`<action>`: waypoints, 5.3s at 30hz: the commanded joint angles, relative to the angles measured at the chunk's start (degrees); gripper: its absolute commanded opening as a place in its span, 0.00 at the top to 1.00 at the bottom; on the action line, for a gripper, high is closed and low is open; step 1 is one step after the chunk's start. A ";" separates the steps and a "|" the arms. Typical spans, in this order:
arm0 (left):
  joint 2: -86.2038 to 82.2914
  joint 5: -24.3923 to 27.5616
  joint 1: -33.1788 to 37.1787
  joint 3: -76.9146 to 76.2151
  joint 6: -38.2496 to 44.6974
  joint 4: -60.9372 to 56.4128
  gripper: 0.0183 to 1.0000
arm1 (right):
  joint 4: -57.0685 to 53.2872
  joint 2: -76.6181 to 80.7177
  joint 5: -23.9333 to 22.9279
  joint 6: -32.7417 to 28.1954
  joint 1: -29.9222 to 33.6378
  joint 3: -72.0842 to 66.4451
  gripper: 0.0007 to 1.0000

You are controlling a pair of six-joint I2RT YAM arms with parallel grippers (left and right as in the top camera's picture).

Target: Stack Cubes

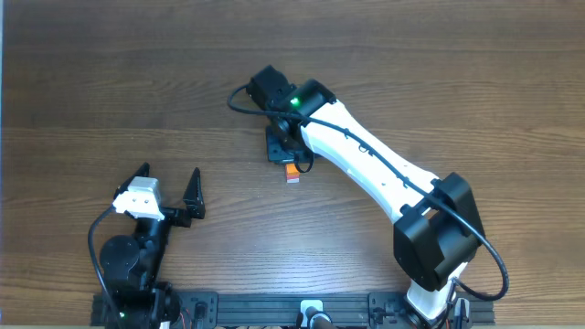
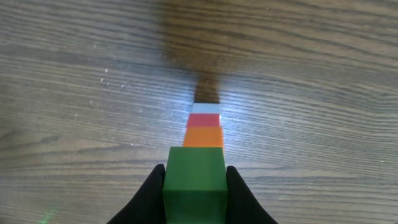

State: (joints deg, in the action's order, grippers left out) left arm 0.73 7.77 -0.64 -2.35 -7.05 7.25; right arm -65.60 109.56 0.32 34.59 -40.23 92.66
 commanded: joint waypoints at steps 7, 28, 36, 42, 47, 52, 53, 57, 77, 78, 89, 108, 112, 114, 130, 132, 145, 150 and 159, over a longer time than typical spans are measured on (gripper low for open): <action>-0.35 0.55 -0.22 0.42 0.81 -0.20 0.00 | -2.16 -1.42 0.04 0.74 -0.37 -0.72 0.99; -0.35 0.55 -0.22 0.42 0.81 -0.20 0.00 | 0.04 -1.40 0.11 0.74 -0.39 -3.54 0.99; -0.35 0.55 -0.22 0.42 0.83 -0.20 0.00 | 1.18 -1.40 0.07 0.76 -1.14 -3.54 0.99; -0.35 0.55 -0.22 0.42 0.81 -0.20 0.00 | 1.49 -1.40 0.09 0.74 -1.29 -3.54 0.99; -0.35 0.55 -0.22 0.42 0.81 -0.20 0.00 | 1.51 -1.16 0.09 0.76 -1.46 -3.54 0.99; -0.35 0.55 -0.22 0.42 0.81 -0.20 0.00 | 1.53 -0.79 0.09 0.76 -1.46 -3.54 0.99; -0.35 0.55 -0.22 0.42 0.81 -0.20 0.00 | 1.55 -0.79 0.09 0.79 -1.46 -3.54 0.99; -0.35 0.55 -0.22 0.42 0.81 -0.20 0.00 | 1.79 -0.79 0.07 0.76 -1.44 -3.54 0.99; -0.35 0.55 -0.22 0.42 0.81 -0.20 0.00 | 2.67 -0.68 0.02 0.74 -1.44 -3.89 0.96; -0.35 0.55 -0.22 0.42 0.81 -0.20 0.00 | 2.67 -0.68 0.02 0.74 -1.44 -3.98 0.96; -0.35 0.55 -0.22 0.42 0.81 -0.20 0.00 | 2.99 -0.68 0.02 0.74 -1.44 -4.44 0.96; -0.35 0.55 -0.22 0.42 0.81 -0.20 0.00 | 3.10 -0.68 0.04 0.74 -1.44 -5.20 0.66; -0.35 0.55 -0.22 0.42 0.81 -0.17 0.00 | 3.10 -0.68 0.04 0.74 -1.44 -5.20 0.53; -0.35 0.55 -0.22 0.42 0.81 -0.20 0.00 | 3.10 -0.68 0.04 0.74 -1.44 -5.20 0.51; -0.35 0.55 -0.22 0.42 0.81 -0.20 0.00 | 3.80 -0.68 -3.48 -3.67 0.00 0.52 0.04; -0.35 0.55 -0.22 0.42 0.83 -0.20 0.00 | 2.95 -0.68 -4.61 -4.20 0.52 3.10 0.04; -0.35 0.55 -0.22 0.42 0.81 -0.20 0.00 | -3.91 11.39 -6.38 -7.30 4.74 22.75 0.03; -0.35 0.55 -0.22 0.42 0.81 -0.20 0.00 | -3.34 17.35 -5.95 -7.17 5.95 24.81 0.04; -0.35 0.55 -0.22 0.42 0.81 -0.20 0.00 | 0.13 26.03 -2.19 -5.90 8.04 24.81 0.04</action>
State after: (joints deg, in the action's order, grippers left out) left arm 0.73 7.77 -0.64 -2.35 -7.05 7.25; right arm -66.28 133.45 -3.90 28.29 -32.95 116.20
